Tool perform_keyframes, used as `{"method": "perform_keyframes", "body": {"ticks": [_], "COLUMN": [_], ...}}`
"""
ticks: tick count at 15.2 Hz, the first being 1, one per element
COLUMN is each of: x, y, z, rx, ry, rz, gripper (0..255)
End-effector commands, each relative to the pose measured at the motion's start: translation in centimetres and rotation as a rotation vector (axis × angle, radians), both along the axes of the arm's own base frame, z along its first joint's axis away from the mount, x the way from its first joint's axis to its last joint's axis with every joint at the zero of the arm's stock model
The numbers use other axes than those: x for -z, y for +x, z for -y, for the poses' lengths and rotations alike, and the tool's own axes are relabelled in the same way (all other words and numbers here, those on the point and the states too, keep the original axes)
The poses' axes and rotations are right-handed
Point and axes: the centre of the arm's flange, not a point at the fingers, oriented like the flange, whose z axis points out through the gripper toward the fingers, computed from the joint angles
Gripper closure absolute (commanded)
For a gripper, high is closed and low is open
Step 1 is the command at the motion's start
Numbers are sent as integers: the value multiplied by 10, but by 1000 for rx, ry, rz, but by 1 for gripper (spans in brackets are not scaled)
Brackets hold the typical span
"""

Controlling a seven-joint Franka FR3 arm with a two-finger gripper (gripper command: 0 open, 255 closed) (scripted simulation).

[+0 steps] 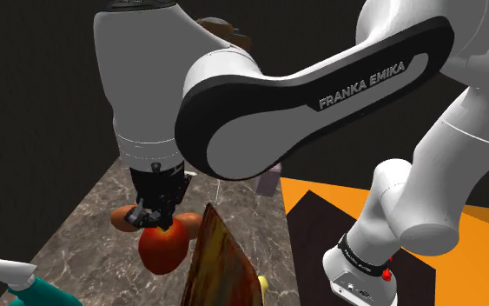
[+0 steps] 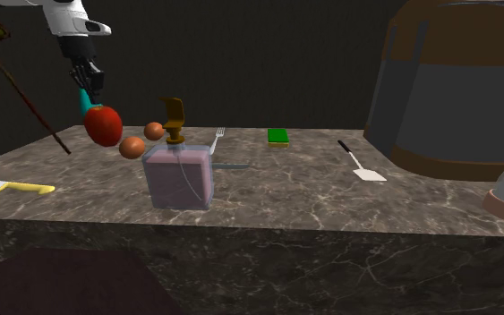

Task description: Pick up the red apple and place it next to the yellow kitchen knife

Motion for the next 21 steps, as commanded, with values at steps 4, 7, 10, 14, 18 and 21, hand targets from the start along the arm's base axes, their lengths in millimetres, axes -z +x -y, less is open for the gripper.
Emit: {"method": "perform_keyframes", "body": {"ticks": [4, 7, 10, 14, 18, 21], "x": [23, 23, 23, 23, 10, -27], "y": [0, 1, 1, 1, 0, 0], "z": [-1, -1, -1, -1, -1, -3], "rx": [0, 0, 0, 0, 0, 0], "ry": [1, 1, 1, 1, 1, 1], "rz": [0, 0, 0, 0, 0, 0], "gripper": [255, 255, 255, 0, 0, 0]}}
